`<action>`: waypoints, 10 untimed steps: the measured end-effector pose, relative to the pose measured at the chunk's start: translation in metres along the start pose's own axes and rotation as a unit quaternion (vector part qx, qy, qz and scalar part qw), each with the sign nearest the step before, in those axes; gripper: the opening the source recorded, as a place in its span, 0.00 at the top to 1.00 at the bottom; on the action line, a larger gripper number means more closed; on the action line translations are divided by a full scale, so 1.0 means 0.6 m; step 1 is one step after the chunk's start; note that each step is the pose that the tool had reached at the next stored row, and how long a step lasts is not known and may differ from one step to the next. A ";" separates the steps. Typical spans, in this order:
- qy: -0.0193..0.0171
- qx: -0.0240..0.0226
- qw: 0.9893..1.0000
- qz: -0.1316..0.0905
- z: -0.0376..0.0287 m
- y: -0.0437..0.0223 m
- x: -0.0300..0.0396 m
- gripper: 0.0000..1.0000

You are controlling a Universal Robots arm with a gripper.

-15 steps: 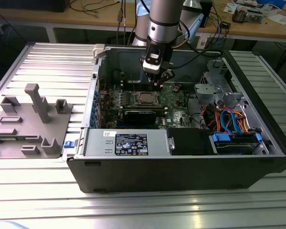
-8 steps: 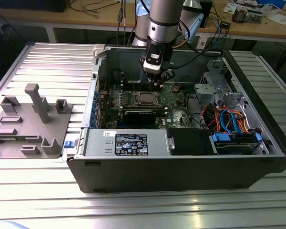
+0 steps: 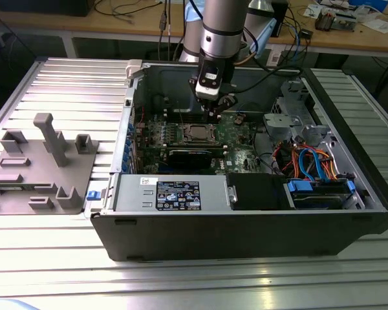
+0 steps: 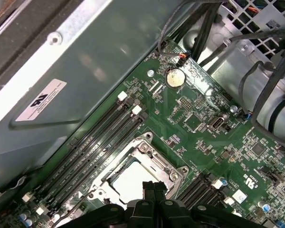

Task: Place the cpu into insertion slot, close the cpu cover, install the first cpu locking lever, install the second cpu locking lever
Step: 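Install the first cpu locking lever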

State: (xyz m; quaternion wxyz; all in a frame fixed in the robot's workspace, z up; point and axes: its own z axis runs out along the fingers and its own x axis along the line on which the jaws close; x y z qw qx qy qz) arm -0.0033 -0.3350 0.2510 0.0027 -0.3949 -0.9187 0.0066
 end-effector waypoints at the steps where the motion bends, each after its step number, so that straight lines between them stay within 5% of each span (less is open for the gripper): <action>1: 0.000 0.000 1.000 -0.002 0.000 0.000 0.000 0.89; 10: 0.000 0.000 1.000 -0.029 0.000 0.000 0.000 0.89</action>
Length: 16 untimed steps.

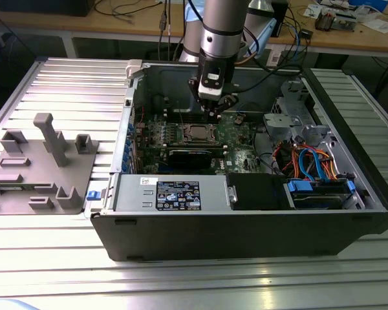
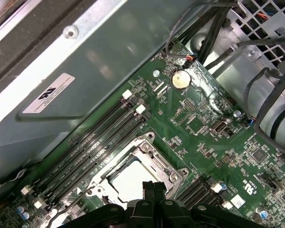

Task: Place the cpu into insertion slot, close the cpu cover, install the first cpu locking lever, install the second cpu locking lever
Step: 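Install the first cpu locking lever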

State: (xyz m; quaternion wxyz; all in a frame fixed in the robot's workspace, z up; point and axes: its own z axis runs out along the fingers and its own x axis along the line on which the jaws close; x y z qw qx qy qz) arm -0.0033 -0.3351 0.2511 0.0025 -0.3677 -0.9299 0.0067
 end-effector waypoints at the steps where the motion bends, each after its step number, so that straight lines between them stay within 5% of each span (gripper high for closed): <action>1: 0.000 0.000 1.000 -0.001 0.000 0.000 0.000 0.89; 16: 0.000 0.000 1.000 -0.022 0.000 0.000 0.000 0.89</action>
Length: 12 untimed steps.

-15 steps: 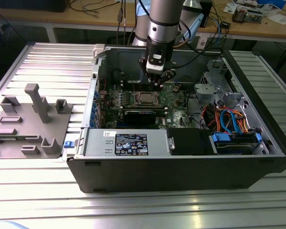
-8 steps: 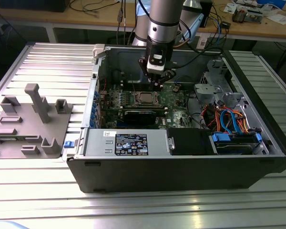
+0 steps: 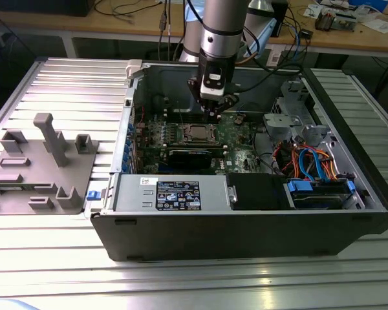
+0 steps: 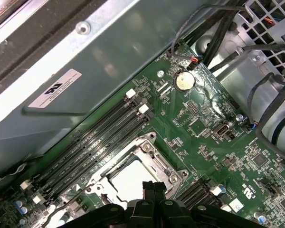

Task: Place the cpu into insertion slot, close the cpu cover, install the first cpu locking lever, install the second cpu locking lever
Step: 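Install the first cpu locking lever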

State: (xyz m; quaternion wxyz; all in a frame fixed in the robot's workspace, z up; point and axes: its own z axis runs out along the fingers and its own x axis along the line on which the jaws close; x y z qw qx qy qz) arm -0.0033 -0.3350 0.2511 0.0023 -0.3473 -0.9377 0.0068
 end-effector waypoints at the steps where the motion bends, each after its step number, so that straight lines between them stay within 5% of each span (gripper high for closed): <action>1: 0.000 0.000 1.000 -0.002 0.000 0.000 0.000 0.89; 12: 0.000 0.000 1.000 -0.020 0.000 0.000 0.000 0.89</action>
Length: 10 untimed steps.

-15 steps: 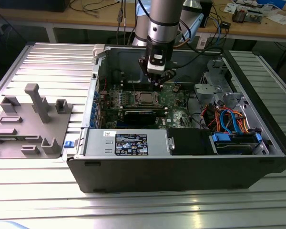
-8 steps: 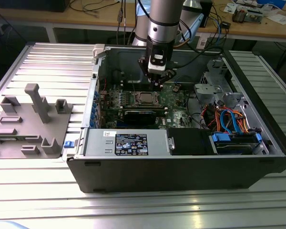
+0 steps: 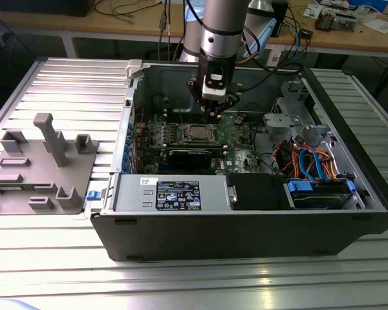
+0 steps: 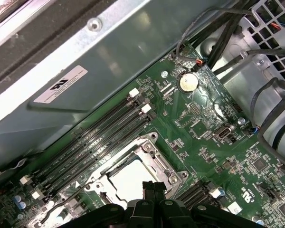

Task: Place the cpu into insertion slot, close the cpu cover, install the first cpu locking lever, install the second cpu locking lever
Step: 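Install the first cpu locking lever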

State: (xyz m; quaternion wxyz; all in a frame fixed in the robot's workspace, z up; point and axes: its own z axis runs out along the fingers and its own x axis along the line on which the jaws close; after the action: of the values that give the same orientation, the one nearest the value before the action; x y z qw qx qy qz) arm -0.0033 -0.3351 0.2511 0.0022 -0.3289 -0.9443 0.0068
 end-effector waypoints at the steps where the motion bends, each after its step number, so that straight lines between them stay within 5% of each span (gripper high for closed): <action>1: 0.000 0.000 1.000 -0.002 0.000 0.000 0.000 0.89; 10: 0.000 0.000 1.000 -0.013 0.000 0.000 0.000 0.89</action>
State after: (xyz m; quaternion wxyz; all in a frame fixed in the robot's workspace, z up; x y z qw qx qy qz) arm -0.0033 -0.3351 0.2511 0.0021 -0.3163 -0.9486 0.0068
